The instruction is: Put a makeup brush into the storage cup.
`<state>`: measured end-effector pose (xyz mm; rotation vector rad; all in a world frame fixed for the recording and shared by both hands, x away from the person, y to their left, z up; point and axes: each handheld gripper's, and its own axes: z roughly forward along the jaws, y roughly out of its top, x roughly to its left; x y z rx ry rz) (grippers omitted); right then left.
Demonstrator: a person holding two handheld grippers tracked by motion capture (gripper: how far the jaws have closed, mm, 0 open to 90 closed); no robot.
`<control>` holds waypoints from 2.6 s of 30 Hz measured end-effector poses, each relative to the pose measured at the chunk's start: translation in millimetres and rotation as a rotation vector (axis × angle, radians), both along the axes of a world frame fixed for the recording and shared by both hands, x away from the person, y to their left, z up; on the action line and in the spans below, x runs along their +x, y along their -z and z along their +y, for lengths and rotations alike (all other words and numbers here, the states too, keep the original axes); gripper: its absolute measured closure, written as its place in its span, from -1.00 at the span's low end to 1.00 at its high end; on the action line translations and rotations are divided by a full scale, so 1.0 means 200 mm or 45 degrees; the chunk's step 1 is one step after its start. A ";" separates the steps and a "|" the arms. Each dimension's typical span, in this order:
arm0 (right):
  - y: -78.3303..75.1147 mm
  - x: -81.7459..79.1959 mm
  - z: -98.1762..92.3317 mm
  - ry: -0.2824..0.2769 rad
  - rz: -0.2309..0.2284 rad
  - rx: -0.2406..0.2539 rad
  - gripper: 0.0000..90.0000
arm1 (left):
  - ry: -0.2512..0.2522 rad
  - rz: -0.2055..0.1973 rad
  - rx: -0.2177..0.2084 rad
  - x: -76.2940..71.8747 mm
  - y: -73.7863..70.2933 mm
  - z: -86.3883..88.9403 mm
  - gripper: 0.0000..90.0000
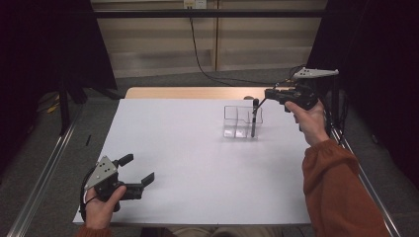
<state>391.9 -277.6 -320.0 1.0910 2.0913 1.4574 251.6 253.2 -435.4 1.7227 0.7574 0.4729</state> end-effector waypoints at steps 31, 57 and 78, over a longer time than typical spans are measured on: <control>0.16 0.11 0.05 -0.010 0.132 -0.112 0.90 | -0.014 -0.002 0.020 0.01 0.00 0.01 -0.96; 0.31 0.14 0.08 -0.007 0.193 -0.133 0.90 | -0.005 0.013 0.040 0.01 0.01 0.00 -0.94; 0.37 0.11 0.06 0.002 0.180 -0.096 0.68 | -0.009 0.027 0.031 0.02 0.02 0.01 -0.94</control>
